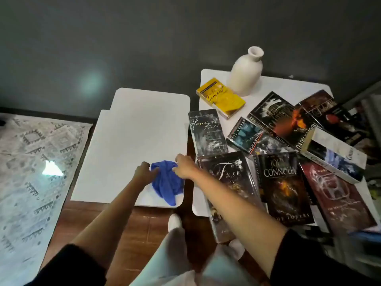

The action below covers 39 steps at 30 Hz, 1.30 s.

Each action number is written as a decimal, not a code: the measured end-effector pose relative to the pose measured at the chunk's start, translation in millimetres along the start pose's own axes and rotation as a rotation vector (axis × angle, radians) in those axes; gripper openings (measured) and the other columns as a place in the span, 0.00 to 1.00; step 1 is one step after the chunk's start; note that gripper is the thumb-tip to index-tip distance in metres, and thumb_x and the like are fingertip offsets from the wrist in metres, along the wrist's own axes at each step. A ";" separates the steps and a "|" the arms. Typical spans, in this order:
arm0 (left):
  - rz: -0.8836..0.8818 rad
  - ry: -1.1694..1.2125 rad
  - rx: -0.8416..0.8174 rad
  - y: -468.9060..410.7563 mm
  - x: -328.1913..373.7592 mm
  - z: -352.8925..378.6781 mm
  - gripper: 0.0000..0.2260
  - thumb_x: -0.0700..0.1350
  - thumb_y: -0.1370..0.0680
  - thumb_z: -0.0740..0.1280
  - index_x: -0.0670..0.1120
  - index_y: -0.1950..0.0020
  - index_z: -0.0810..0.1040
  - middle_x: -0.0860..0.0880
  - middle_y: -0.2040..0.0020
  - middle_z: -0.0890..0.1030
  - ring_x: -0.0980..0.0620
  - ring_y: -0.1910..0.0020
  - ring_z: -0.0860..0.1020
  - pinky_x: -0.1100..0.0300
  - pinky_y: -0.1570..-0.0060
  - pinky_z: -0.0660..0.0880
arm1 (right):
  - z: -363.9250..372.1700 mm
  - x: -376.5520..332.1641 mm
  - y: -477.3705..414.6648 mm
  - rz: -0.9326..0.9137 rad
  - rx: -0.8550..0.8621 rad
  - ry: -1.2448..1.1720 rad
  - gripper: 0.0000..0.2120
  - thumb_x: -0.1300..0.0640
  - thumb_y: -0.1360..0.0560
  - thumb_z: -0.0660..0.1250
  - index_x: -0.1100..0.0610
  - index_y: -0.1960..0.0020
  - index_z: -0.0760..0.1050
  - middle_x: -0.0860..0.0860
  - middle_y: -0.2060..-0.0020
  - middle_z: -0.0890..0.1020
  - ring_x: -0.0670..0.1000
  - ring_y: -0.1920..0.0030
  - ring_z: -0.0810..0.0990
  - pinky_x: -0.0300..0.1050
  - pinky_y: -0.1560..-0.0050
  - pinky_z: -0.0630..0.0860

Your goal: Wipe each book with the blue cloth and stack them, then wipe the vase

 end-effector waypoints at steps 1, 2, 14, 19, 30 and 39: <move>-0.034 0.025 -0.036 -1.8 -6.7 5.1 0.23 0.49 0.20 0.65 0.36 0.31 0.68 0.38 0.35 0.74 0.40 0.40 0.74 0.52 0.50 0.73 | 8.0 1.0 -1.7 0.034 -0.033 0.014 0.19 0.61 0.21 0.61 0.63 0.32 0.64 0.62 0.33 0.68 0.61 0.35 0.70 0.49 0.42 0.70; -0.061 0.067 -0.060 -5.2 -12.2 9.4 0.22 0.51 0.20 0.64 0.36 0.33 0.69 0.38 0.37 0.75 0.42 0.44 0.75 0.53 0.56 0.73 | 13.9 2.9 -5.2 0.062 -0.045 0.010 0.20 0.63 0.22 0.60 0.63 0.32 0.62 0.62 0.33 0.65 0.62 0.34 0.69 0.50 0.40 0.70; -0.010 0.253 -0.159 -15.4 0.0 21.9 0.13 0.42 0.22 0.68 0.37 0.42 0.72 0.39 0.45 0.78 0.44 0.51 0.76 0.53 0.53 0.74 | 33.0 19.6 -27.1 0.194 -0.071 -0.099 0.25 0.63 0.22 0.61 0.65 0.28 0.57 0.62 0.32 0.67 0.61 0.34 0.70 0.50 0.40 0.70; 0.221 0.384 -0.232 9.0 68.5 -24.4 0.07 0.40 0.19 0.64 0.40 0.43 0.72 0.43 0.54 0.79 0.45 0.54 0.78 0.59 0.58 0.74 | -33.4 -6.5 -9.1 0.036 -0.021 -0.194 0.21 0.60 0.22 0.64 0.64 0.33 0.63 0.60 0.38 0.73 0.57 0.43 0.75 0.46 0.51 0.70; 0.611 0.615 -0.365 90.1 273.3 -33.6 0.05 0.39 0.19 0.63 0.45 0.44 0.74 0.46 0.55 0.83 0.51 0.58 0.82 0.59 0.59 0.78 | -212.5 39.6 67.4 -0.181 0.451 -0.744 0.27 0.36 0.35 0.73 0.50 0.43 0.74 0.53 0.42 0.78 0.50 0.43 0.78 0.50 0.41 0.76; 0.624 0.878 -0.564 138.6 406.4 101.3 0.10 0.34 0.20 0.61 0.49 0.45 0.70 0.47 0.59 0.85 0.53 0.62 0.84 0.60 0.65 0.81 | -300.8 183.8 112.0 -0.217 0.775 -0.962 0.17 0.48 0.24 0.68 0.54 0.39 0.75 0.47 0.44 0.80 0.44 0.42 0.77 0.39 0.40 0.72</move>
Point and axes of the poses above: each hand's wrist, its own y-axis away from the middle knuckle, its own z-axis out of the palm, x = y × z, the point moved 9 cm from there along -y, towards the middle knuckle
